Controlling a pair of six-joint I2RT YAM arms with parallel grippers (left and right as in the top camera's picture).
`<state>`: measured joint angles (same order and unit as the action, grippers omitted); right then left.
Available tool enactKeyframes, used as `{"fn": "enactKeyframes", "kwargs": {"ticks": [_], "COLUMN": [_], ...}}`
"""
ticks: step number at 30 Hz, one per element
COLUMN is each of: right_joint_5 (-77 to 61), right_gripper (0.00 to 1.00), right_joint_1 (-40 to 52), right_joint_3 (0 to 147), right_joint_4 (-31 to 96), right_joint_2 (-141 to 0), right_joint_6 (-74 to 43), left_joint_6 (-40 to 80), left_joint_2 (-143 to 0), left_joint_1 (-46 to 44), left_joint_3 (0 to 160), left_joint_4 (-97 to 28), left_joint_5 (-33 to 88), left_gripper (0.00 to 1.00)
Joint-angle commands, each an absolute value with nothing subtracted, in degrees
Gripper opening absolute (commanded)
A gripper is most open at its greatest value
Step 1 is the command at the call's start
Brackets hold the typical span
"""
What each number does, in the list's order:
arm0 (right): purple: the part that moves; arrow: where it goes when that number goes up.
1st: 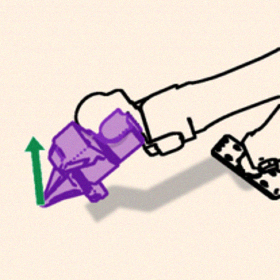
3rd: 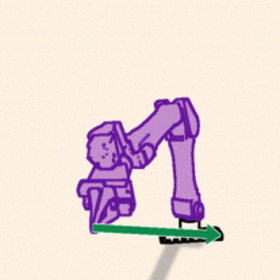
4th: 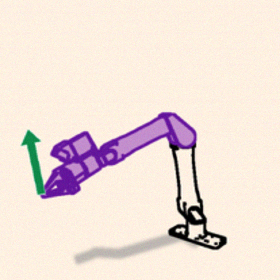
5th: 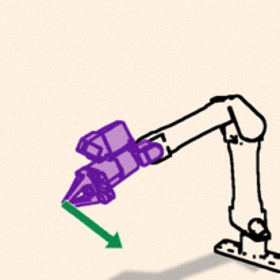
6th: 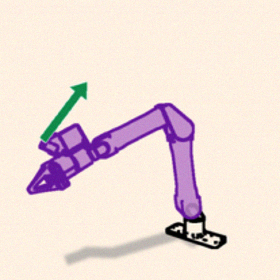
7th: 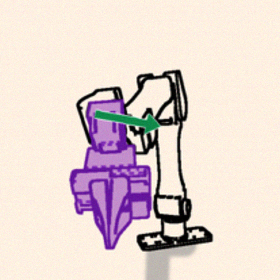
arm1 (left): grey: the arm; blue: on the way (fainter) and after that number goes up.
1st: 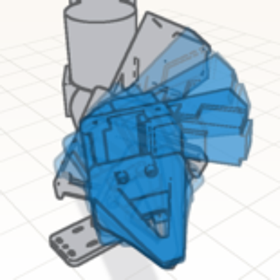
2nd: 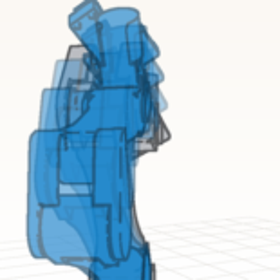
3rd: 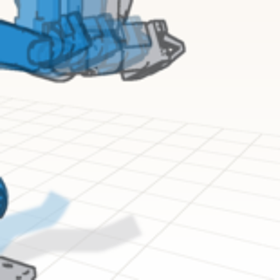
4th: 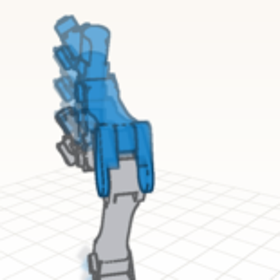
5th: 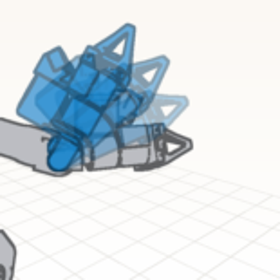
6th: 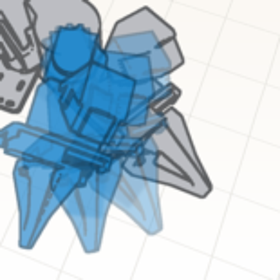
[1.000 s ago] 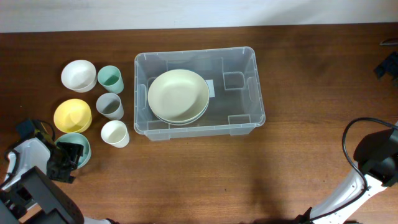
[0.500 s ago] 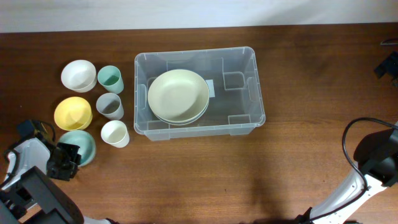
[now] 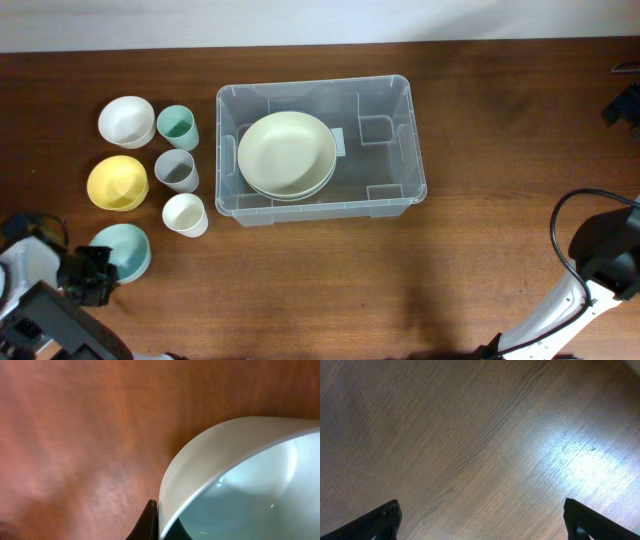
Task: Pack container
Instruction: 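Close the left gripper on the light teal bowl's rim, then lift the teal bowl and lower it into the container's right side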
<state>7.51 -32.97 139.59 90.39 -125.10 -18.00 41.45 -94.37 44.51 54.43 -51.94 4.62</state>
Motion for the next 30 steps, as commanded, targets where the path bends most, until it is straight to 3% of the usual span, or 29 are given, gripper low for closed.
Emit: {"fn": "enactKeyframes", "kwargs": {"ticks": [1, 7, 12, 18, 25, 30], "right_joint_5": [8.21, 8.21, 8.21, 8.21, 8.21, 8.21], "right_gripper": [0.99, 0.99, 0.99, 0.99, 0.99, 0.99], "right_joint_1": [-33.41, -33.41, -33.41, -33.41, -33.41, -33.41], "right_joint_3": [139.39, 139.39, 139.39, 139.39, 139.39, 139.39], "right_joint_4": [90.39, 90.39, 90.39, 90.39, 90.39, 90.39], "right_joint_2": [-125.86, -125.86, -125.86, -125.86, -125.86, -125.86], "right_joint_6": [-18.24, -18.24, -18.24, -18.24, -18.24, -18.24], "left_joint_6": [41.58, 41.58, 41.54, 40.45, 40.27, 37.71], "left_joint_2": [-89.41, -79.83, -74.24, -73.36, -77.38, -86.50], "left_joint_1": [48.49, 49.04, 42.96, 22.00, -6.94, -18.59], "left_joint_3": [57.14, 66.81, 79.40, 92.53, 93.01, 93.01], "left_joint_4": [-53.95, -54.98, -54.96, -50.54, -39.59, -33.54], "left_joint_5": [2.68, 9.15, 14.26, 13.37, -1.02, -3.75], "left_gripper": [0.01, 0.01, 0.01, 0.01, 0.01, 0.01]}}
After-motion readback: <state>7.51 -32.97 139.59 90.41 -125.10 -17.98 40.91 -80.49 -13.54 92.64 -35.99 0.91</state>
